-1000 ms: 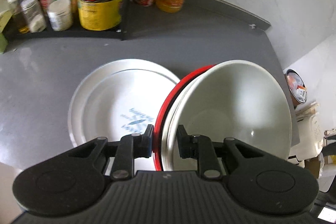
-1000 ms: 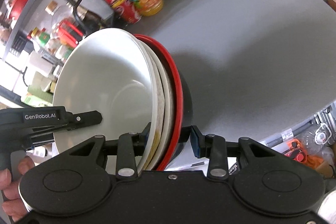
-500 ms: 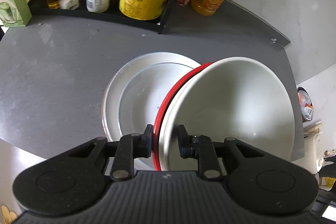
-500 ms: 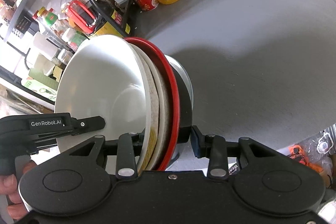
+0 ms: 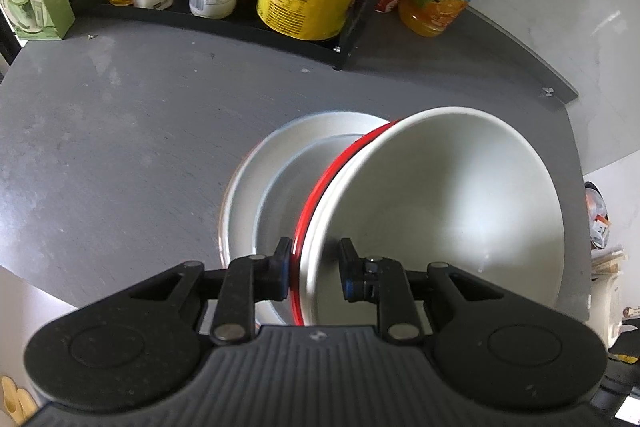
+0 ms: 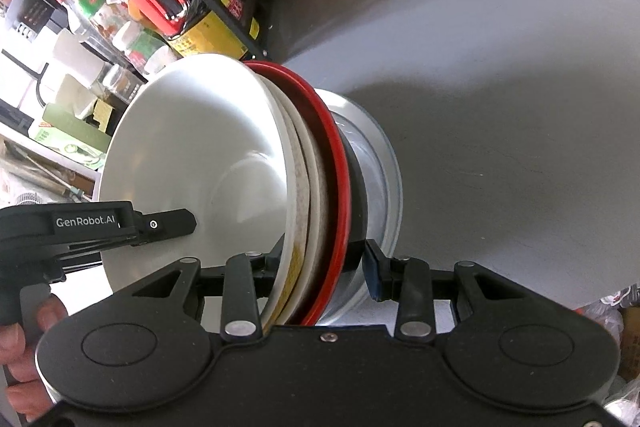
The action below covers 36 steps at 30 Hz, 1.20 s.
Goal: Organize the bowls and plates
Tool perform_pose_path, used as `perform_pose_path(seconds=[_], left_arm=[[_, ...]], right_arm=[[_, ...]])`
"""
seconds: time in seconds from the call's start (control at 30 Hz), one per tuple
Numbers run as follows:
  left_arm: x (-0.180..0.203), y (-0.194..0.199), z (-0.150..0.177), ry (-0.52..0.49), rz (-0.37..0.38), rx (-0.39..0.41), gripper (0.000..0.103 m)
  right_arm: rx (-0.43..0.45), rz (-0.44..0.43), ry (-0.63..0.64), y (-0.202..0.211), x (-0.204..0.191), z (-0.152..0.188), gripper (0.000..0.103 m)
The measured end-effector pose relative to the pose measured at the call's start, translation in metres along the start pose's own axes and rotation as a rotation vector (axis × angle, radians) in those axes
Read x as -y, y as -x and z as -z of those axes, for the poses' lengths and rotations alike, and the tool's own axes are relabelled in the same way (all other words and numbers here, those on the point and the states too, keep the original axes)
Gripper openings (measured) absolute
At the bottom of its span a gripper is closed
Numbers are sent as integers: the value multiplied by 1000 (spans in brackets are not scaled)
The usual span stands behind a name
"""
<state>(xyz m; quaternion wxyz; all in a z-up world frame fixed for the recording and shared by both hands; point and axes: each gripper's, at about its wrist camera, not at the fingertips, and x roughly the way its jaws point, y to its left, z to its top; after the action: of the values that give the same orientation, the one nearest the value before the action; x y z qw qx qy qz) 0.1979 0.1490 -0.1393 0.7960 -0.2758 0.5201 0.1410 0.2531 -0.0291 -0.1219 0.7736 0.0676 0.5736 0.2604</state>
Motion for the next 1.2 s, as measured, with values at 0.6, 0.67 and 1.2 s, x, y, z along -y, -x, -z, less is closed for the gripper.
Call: perform_pose_path(seconds=[0.6,0.67,1.2], left_arm=[[3,-18,-14,-29,-38,-10,23],[5,-17,-16,-48,-50,-4,24],[1,43,-1,-73,-78,108,76]], right_arm=[[4,-3,5,9,-2,-3,55],[29,-19,-4,20,0,0,60],[187,-14,-93,74,2,48,91]])
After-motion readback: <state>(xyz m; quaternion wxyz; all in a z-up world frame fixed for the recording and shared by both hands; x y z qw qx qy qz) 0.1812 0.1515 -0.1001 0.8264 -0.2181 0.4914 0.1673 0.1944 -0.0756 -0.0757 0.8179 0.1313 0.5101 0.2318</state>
